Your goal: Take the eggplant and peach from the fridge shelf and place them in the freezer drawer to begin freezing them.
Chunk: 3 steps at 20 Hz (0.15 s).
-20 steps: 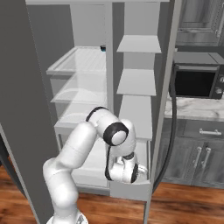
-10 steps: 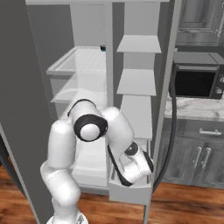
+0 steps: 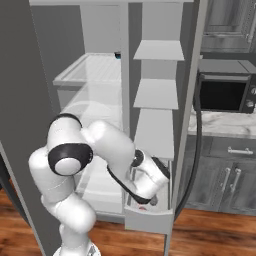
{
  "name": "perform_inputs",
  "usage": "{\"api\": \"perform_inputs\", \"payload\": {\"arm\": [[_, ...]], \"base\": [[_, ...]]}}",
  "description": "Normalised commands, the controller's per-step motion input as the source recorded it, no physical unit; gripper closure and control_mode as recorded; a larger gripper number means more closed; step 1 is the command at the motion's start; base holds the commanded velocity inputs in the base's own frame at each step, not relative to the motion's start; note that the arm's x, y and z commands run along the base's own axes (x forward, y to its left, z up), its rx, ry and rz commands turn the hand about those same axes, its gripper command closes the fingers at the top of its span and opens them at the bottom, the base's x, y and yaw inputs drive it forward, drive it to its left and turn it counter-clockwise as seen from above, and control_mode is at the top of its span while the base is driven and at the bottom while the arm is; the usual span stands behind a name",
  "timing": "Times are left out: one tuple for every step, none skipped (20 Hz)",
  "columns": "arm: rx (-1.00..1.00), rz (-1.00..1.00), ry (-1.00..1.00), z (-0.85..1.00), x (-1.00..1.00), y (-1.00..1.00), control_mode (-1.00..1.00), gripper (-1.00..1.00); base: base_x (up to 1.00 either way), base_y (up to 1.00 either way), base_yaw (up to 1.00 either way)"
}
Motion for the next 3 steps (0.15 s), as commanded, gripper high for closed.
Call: {"api": "perform_inputs", "payload": {"arm": [[0.00,0.00,0.00,0.00,0.00,0.00,-1.00,-1.00],[0.00,0.00,0.00,0.00,0.00,0.00,-1.00,-1.00],[0.00,0.00,0.00,0.00,0.00,0.00,-1.00,-1.00]], "base": [[0.00,0.00,0.00],[0.00,0.00,0.00],[0.00,0.00,0.00]]}}
